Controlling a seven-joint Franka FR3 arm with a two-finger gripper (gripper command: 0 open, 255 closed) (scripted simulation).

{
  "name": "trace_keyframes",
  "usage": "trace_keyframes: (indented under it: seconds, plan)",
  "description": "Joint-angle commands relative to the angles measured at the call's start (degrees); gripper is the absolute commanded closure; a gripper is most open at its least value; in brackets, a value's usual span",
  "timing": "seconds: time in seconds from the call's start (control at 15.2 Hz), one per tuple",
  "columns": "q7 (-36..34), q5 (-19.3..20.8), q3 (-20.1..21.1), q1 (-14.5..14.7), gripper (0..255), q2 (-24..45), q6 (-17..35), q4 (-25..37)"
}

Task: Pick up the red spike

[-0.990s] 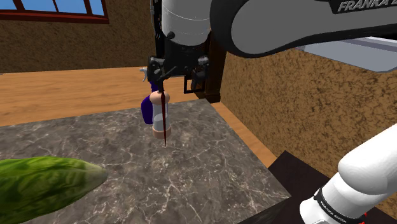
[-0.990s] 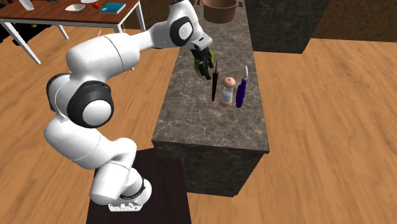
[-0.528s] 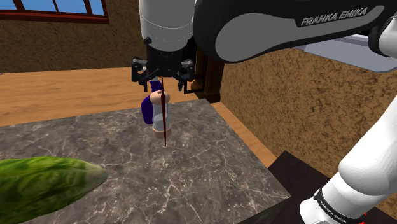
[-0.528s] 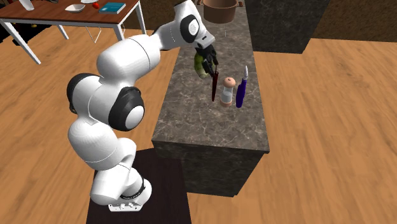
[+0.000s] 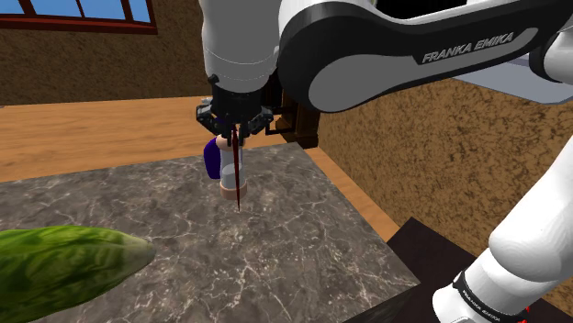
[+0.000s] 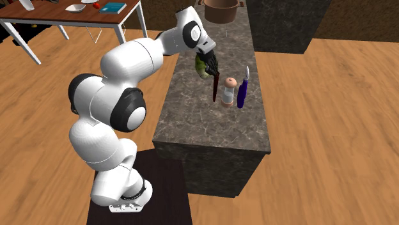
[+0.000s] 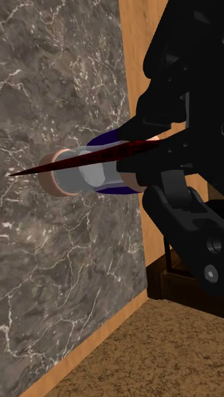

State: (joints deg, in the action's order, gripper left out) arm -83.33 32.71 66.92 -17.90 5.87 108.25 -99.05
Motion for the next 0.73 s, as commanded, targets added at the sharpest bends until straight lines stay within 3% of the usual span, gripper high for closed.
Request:
trace_keyframes:
  seconds: [0.0,0.4,0.66]
  plan:
    - [0.0,0.1,0.0,0.0,255,0.0,0.0,0.0]
    - [0.1,-0.2,0.0,-0.1,255,-0.2,0.1,-0.1]
    - [1.2,-0.4,0.2,0.3,255,0.0,-2.7,3.0]
